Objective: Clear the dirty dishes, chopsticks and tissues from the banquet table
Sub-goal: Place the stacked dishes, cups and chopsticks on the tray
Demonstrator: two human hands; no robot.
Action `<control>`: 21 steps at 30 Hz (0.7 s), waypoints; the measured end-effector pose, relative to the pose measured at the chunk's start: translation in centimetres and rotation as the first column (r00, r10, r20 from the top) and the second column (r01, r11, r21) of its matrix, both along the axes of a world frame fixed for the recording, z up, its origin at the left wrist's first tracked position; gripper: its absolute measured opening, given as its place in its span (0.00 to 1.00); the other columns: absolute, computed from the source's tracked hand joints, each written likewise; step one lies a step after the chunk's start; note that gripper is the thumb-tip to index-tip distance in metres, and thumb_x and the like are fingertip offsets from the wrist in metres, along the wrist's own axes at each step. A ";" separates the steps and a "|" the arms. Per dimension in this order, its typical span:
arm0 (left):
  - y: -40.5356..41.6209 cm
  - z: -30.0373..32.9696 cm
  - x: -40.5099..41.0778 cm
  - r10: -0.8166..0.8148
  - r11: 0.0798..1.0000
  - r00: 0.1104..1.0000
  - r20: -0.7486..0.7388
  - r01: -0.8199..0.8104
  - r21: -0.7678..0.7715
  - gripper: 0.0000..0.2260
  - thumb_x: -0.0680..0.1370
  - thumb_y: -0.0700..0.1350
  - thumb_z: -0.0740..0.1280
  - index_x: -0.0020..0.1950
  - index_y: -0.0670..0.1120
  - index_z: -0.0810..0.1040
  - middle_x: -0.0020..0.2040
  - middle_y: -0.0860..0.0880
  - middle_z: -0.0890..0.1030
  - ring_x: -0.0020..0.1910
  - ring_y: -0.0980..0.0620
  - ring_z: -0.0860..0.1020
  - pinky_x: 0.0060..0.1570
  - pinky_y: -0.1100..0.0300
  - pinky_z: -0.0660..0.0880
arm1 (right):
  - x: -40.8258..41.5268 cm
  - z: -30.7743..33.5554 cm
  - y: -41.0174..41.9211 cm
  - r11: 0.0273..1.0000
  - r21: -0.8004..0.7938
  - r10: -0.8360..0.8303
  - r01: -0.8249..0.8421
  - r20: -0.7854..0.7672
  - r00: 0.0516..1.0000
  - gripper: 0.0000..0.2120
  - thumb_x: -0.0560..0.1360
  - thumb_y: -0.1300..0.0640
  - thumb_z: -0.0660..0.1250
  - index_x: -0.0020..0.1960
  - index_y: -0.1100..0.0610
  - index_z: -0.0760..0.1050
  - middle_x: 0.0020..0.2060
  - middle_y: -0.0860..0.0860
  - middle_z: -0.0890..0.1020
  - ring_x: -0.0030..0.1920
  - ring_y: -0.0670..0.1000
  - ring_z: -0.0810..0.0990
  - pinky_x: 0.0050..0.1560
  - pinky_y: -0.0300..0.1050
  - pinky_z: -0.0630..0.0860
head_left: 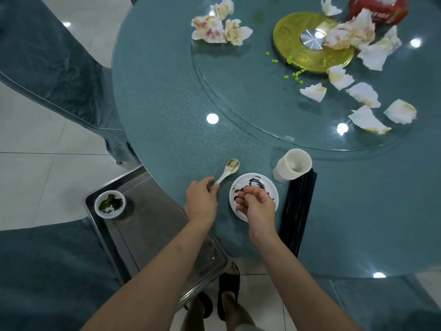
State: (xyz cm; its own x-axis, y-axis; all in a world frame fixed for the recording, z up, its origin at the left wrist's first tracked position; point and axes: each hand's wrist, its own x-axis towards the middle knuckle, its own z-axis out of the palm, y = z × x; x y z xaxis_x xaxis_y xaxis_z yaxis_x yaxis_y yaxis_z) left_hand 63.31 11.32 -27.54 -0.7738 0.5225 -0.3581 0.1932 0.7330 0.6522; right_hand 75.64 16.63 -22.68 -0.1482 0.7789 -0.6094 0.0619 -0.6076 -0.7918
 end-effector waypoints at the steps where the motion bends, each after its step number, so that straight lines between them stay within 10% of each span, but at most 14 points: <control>1: 0.0 0.0 0.2 0.006 1.000 1.000 -0.015 -0.006 -0.012 0.09 0.81 0.55 0.66 0.59 0.58 0.82 0.52 0.52 0.78 0.51 0.51 0.78 0.47 0.50 0.77 | 0.2 -0.1 0.0 1.000 0.010 0.005 -0.005 0.002 1.000 0.10 0.80 0.70 0.60 0.51 0.63 0.79 0.41 0.56 0.85 0.40 0.51 0.82 0.43 0.44 0.80; 21: -1.1 0.6 3.1 0.217 0.964 0.918 0.333 -0.255 0.075 0.09 0.82 0.49 0.69 0.56 0.46 0.84 0.46 0.55 0.83 0.47 0.54 0.81 0.54 0.54 0.77 | 6.6 -1.2 -2.5 0.993 0.007 -0.115 0.117 0.237 0.965 0.09 0.79 0.65 0.66 0.57 0.55 0.75 0.49 0.52 0.81 0.41 0.49 0.82 0.46 0.46 0.81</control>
State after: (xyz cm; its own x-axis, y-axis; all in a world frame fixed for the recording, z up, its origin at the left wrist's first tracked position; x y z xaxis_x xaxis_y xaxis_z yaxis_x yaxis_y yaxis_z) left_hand 66.44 10.18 -26.89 -0.7341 0.3910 -0.5551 -0.2081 0.6486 0.7321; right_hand 82.21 14.17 -23.84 0.0926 0.7775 -0.6220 0.1758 -0.6276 -0.7584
